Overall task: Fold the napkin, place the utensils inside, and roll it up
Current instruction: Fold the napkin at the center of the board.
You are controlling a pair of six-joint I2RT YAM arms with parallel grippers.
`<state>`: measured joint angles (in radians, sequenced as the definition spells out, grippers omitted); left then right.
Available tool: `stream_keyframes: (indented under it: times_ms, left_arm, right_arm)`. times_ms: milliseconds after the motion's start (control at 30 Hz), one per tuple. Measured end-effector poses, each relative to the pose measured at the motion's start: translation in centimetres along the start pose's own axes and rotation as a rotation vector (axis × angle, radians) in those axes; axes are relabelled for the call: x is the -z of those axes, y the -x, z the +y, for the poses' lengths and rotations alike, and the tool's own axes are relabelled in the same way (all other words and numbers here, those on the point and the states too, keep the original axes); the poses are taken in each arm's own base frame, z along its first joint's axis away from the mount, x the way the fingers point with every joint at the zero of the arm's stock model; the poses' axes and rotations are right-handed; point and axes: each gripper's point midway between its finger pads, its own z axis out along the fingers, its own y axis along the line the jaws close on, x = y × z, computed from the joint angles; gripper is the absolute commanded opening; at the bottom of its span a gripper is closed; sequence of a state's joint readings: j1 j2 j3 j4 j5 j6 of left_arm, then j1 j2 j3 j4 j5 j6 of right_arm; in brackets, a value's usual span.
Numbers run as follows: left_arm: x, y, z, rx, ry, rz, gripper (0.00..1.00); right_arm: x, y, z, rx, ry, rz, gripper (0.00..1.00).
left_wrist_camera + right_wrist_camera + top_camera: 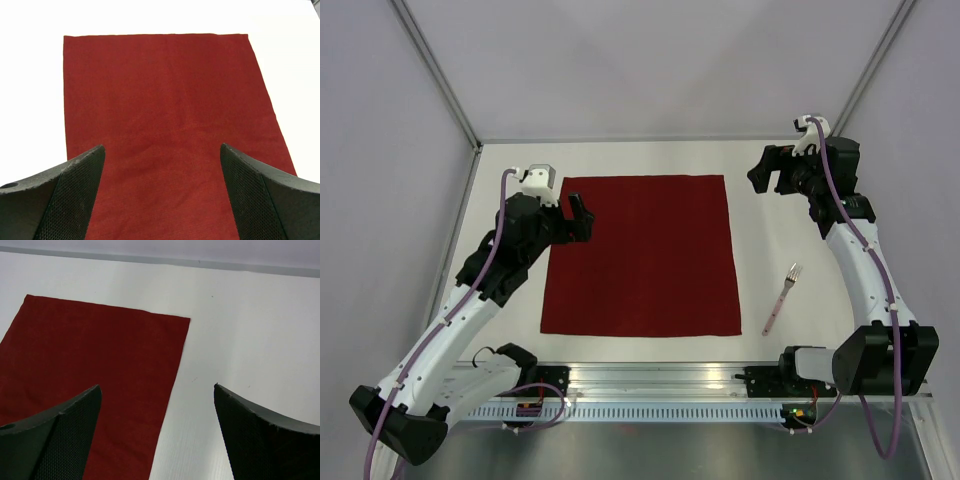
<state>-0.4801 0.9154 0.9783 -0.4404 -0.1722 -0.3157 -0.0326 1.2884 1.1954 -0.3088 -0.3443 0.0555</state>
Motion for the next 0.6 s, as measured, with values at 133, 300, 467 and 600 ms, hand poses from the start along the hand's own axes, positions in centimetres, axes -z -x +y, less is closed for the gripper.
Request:
stream_keyframes:
  times_ms: [133, 300, 467, 600]
  left_arm:
    - [0.0, -0.1, -0.1, 0.0, -0.007, 0.003, 1.0]
    - [0.1, -0.2, -0.4, 0.0, -0.023, 0.007, 1.0]
    - [0.2, -0.2, -0.7, 0.001, -0.043, 0.009, 1.0]
    - [-0.1, -0.9, -1.6, -0.008, -0.076, 0.037, 1.0]
  right_arm:
    - [0.1, -0.2, 0.1, 0.0, 0.003, 0.002, 0.98]
    - [0.3, -0.3, 0.1, 0.002, 0.003, 0.003, 0.98]
    - [0.3, -0.6, 0.3, 0.003, 0.012, 0.014, 0.98]
    - [0.2, -1.0, 0.4, -0.001, 0.024, 0.029, 0.98]
